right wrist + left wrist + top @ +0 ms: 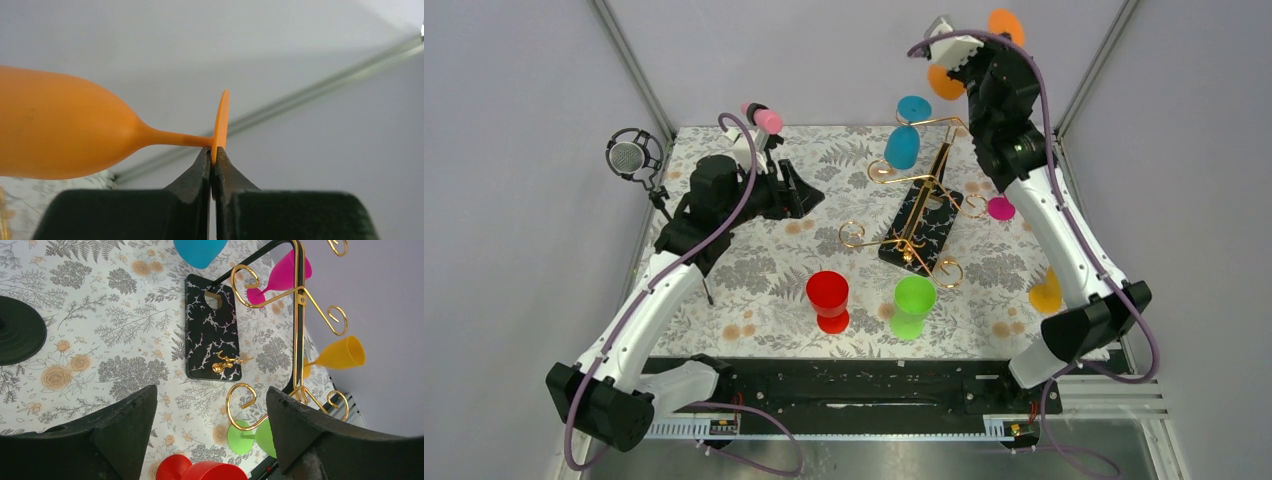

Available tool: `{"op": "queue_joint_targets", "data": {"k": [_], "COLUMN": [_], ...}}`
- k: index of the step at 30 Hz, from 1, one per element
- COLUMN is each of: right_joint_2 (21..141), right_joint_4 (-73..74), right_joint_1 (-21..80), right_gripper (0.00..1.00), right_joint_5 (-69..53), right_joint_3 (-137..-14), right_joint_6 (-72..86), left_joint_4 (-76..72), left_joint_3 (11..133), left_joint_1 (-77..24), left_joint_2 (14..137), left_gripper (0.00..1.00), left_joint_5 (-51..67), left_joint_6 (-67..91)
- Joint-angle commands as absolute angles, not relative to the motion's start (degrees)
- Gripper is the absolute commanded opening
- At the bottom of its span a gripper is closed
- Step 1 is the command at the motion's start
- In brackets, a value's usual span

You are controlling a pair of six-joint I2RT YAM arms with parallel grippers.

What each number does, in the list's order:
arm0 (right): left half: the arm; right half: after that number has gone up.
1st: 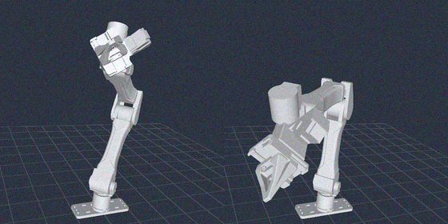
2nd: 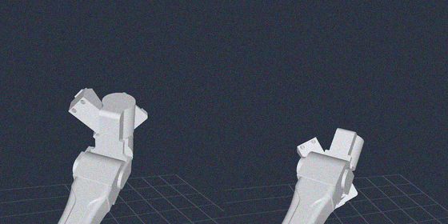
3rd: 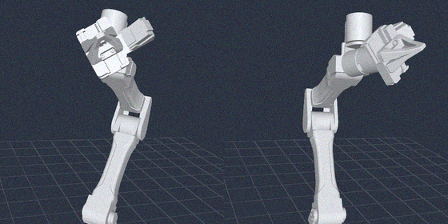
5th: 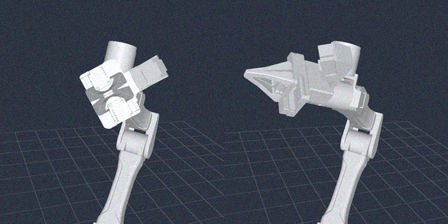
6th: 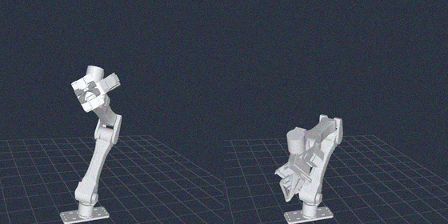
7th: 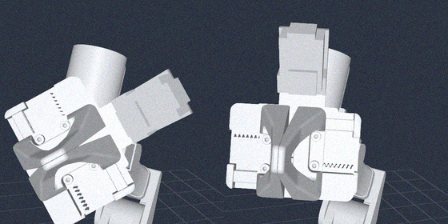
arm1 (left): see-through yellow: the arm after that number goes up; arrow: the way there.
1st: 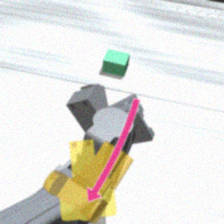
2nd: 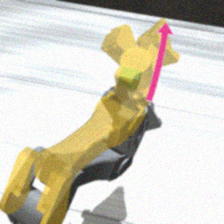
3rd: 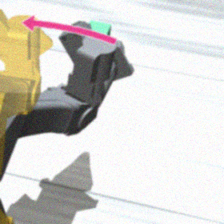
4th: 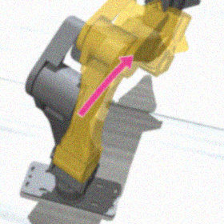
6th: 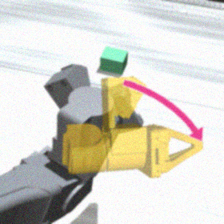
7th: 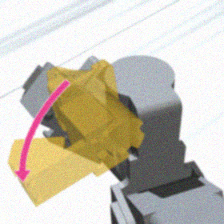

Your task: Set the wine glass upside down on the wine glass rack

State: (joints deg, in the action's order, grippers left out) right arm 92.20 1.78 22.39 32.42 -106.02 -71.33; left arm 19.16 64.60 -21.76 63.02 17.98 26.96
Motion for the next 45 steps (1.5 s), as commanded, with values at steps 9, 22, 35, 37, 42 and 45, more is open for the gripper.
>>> {"op": "queue_joint_targets", "data": {"k": [9, 22, 35, 37, 42, 45], "right_joint_2": [73.2, 74.4, 78.7, 78.8, 78.2, 77.4], "right_joint_4": [-3.0, -9.6, -8.1, -7.4, -5.9, -5.2], "right_joint_1": [32.8, 33.1, 33.1, 33.1, 33.2, 33.7], "right_gripper": [0.00, 0.00, 0.00, 0.00, 0.00, 0.00], "right_joint_5": [12.6, 18.0, 20.7, 20.7, 19.7, 18.6], "right_joint_3": [-82.6, -74.9, -76.5, -76.4, -75.3, -73.9], "right_joint_6": [-70.9, -73.4, -77.8, -78.7, -79.8, -79.7], "left_joint_4": [18.3, 17.9, 17.3, 17.1, 16.7, 16.8], "left_joint_3": [64.2, 64.0, 62.5, 62.4, 62.5, 62.5], "left_joint_1": [-21.1, -21.2, -21.2, -21.2, -21.1, -21.1], "left_joint_2": [63.0, 63.9, 63.9, 64.1, 64.6, 64.5], "left_gripper": [0.78, 0.78, 0.78, 0.78, 0.78, 0.78], "left_joint_5": [18.0, 18.7, 18.0, 18.2, 18.5, 18.4], "left_joint_6": [24.4, 24.1, 23.9, 24.0, 24.3, 24.3]}}
